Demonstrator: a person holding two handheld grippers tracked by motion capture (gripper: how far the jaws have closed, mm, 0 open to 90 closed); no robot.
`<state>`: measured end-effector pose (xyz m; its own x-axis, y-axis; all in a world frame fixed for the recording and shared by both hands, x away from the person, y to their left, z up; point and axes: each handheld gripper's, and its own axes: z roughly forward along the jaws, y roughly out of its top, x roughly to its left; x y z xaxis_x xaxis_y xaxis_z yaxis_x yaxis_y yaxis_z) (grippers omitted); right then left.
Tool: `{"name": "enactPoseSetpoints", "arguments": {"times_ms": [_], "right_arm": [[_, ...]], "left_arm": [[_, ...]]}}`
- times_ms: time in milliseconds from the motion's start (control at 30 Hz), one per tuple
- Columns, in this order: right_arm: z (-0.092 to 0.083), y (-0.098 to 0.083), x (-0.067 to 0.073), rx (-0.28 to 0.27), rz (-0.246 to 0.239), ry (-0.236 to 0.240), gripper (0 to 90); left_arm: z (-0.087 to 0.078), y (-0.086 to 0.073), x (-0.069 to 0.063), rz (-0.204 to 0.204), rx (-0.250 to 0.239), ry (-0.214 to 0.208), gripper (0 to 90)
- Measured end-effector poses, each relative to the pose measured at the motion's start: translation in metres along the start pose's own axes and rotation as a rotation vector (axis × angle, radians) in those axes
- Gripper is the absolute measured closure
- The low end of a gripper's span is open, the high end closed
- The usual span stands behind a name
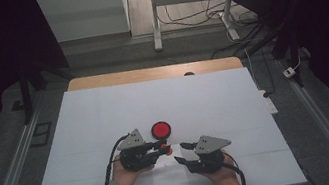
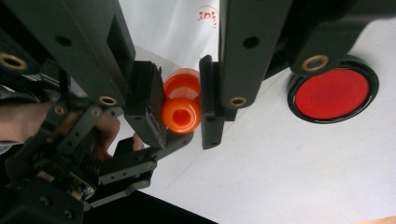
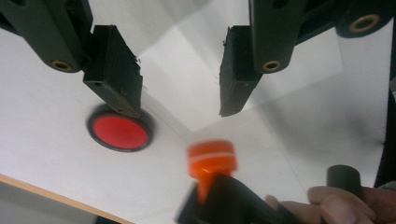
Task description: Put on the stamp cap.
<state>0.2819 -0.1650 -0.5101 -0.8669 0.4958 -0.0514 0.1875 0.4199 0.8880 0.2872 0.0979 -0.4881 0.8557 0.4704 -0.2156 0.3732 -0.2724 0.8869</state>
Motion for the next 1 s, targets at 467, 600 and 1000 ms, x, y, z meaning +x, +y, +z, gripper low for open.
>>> {"name": "enactPoseSetpoints", "arguments": {"times_ms": [467,600,1000], "right_arm": [[-0.050,-0.021,-0.036,0.005,0.059,-0.124,44.6],[-0.062,-0.028,-0.042,0.018,0.075,-0.143,44.1],[-0.094,-0.049,-0.056,0.041,0.109,-0.205,43.1]], "left_arm": [[-0.008,0.004,0.003,-0.001,-0.010,0.022,72.5],[-0.011,0.005,0.004,0.004,-0.010,0.032,72.5],[-0.024,0.011,0.012,0.008,-0.001,0.073,72.4]]}}
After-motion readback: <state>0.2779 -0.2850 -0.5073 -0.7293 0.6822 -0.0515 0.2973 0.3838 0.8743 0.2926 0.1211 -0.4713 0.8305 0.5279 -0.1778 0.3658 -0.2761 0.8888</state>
